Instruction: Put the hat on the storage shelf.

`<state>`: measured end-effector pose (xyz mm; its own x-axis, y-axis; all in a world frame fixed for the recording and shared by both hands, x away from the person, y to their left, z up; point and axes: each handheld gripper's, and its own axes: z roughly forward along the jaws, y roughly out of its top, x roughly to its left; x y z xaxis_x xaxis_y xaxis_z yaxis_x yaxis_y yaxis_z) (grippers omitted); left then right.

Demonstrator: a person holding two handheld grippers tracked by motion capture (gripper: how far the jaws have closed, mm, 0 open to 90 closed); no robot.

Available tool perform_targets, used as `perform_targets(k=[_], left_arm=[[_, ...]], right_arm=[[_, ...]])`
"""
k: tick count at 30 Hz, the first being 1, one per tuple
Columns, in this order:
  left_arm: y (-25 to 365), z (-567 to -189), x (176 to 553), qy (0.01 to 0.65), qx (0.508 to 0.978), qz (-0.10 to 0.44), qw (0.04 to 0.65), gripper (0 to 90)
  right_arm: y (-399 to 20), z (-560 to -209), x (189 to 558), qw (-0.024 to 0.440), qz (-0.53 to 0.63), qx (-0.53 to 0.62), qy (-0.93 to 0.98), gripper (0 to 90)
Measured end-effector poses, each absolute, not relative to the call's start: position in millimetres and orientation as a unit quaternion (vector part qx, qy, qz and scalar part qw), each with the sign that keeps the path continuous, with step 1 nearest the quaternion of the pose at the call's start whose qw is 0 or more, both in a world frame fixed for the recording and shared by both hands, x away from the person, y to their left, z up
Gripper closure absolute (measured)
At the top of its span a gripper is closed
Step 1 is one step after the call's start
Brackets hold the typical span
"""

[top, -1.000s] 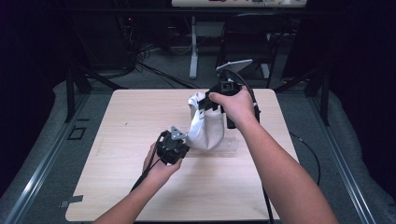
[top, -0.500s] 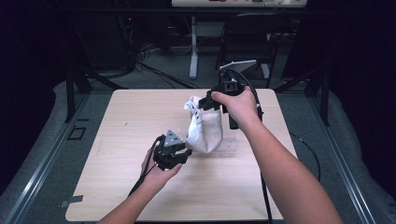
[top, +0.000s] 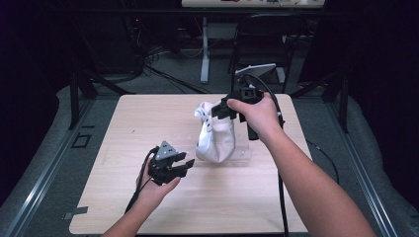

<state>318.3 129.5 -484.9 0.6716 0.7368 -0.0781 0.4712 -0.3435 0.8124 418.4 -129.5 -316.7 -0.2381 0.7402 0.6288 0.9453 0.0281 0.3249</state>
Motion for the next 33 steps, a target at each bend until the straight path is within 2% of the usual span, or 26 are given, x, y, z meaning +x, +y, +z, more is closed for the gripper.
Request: perform_targets(k=[21, 33], left_arm=[[177.9, -510.2, 299.7, 0.418, 0.787, 0.143, 0.431, 56.1], [190.3, -532.0, 299.2, 0.429, 0.787, 0.130, 0.424, 53.7]], right_arm=[[-161.0, -324.7, 391.1, 0.132, -0.346, -0.596, -0.712, 65.6], [-187.0, -343.3, 360.9, 0.121, -0.356, -0.584, -0.719, 56.5]])
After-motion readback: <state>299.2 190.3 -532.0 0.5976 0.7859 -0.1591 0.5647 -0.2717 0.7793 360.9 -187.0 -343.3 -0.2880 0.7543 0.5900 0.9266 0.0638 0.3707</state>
